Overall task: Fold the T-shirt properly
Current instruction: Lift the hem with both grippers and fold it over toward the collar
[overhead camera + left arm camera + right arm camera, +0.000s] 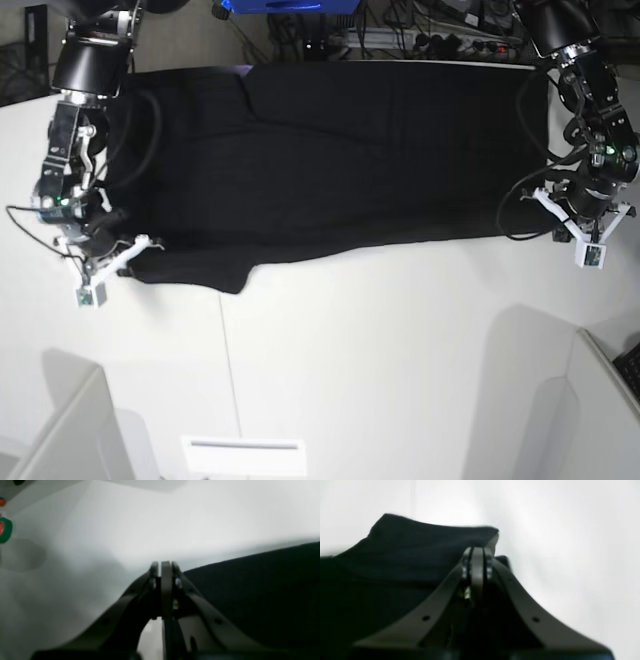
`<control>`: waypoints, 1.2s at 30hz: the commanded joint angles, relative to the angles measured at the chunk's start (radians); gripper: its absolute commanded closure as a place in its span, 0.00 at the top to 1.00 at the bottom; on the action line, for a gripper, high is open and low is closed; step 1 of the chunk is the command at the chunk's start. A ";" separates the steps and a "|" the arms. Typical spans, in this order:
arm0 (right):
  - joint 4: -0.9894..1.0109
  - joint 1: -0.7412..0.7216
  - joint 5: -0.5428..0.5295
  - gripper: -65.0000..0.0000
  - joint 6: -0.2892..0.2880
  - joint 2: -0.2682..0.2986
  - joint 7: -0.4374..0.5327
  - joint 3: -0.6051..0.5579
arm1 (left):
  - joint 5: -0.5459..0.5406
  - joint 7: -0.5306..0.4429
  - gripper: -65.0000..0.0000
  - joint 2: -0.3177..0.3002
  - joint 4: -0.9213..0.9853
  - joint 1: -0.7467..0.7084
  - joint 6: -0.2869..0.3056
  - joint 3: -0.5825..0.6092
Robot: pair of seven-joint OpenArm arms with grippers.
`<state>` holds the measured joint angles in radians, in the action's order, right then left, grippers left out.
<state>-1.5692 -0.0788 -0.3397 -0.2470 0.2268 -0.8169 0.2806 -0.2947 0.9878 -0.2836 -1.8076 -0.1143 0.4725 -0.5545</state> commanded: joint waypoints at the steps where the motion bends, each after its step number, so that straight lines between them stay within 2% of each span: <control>1: -0.037 -0.014 -0.006 0.00 0.001 0.018 0.004 0.026 | -0.005 -0.017 0.00 -0.016 -0.036 -0.003 0.002 -0.006; 6: -0.115 0.012 -0.006 0.00 0.001 0.021 -0.054 0.042 | -0.005 -0.017 0.00 -0.016 -0.067 -0.040 0.002 -0.006; 12: -0.159 0.067 -0.006 0.00 0.001 0.021 -0.060 0.045 | -0.005 -0.017 0.00 -0.015 -0.123 -0.094 0.002 -0.006; 15: -0.193 0.103 -0.008 0.00 0.001 0.016 -0.069 0.099 | -0.005 -0.017 0.00 -0.013 -0.128 -0.107 0.002 -0.006; 22: -0.297 0.144 -0.009 0.00 -0.001 0.015 -0.183 0.174 | -0.005 -0.017 0.00 -0.016 -0.142 -0.129 0.002 -0.006; 28: -0.376 0.196 -0.009 0.00 -0.001 -0.028 -0.236 0.216 | -0.005 -0.017 0.00 -0.015 -0.160 -0.152 0.002 -0.006; 36: -0.442 0.221 -0.009 0.00 -0.002 -0.033 -0.342 0.271 | -0.005 -0.017 0.00 -0.016 -0.168 -0.173 0.002 -0.008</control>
<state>-1.9949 0.1513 -0.3557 -0.2474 0.1783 -1.1782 0.5446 -0.2989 0.9848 -0.2848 -1.9530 -0.2897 0.4759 -0.5549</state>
